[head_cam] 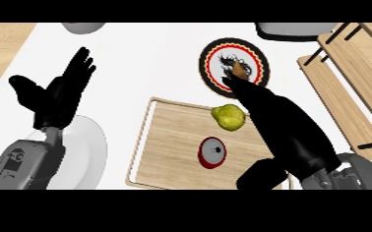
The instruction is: Pick the can from the tray and place it in the tiered shelf
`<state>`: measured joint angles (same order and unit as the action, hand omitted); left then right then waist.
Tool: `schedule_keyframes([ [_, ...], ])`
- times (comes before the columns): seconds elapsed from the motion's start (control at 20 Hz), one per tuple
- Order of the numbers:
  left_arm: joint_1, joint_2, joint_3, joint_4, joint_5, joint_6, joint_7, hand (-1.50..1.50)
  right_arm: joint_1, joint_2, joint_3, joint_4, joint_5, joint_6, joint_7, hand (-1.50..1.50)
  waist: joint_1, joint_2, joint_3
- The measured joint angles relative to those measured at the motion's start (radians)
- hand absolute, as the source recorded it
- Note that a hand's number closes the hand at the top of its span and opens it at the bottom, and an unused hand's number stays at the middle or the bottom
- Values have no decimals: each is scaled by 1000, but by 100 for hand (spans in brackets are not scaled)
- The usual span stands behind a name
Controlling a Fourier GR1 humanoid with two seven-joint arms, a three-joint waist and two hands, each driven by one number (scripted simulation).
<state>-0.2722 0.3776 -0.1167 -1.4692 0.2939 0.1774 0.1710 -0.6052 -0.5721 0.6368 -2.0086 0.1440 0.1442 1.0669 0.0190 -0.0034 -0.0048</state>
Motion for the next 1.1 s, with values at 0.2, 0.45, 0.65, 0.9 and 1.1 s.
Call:
schedule_keyframes([
  [0.2, -6, 8, 18, 3, 4, -14, 9, 0, -59, 107, 88, 55, 49, 5, 60, -150, -5, 0, 1],
  [0.45, -2, 17, 32, 0, 13, -30, 20, 0, -87, 161, 179, 149, 92, 27, 97, -150, -9, -1, 2],
  [0.65, 13, 14, 36, -15, 9, -31, 17, 0, -99, 189, 209, 195, 115, 44, 118, -150, -13, -2, 2],
  [0.9, 17, 2, 41, -13, -1, -26, 11, 0, -94, 216, 250, 210, 131, 54, 146, -150, -21, -3, 3],
  [1.1, 18, 1, 46, -20, -8, -22, 20, 0, -81, 243, 271, 232, 150, 57, 153, -150, -21, -2, 3],
])
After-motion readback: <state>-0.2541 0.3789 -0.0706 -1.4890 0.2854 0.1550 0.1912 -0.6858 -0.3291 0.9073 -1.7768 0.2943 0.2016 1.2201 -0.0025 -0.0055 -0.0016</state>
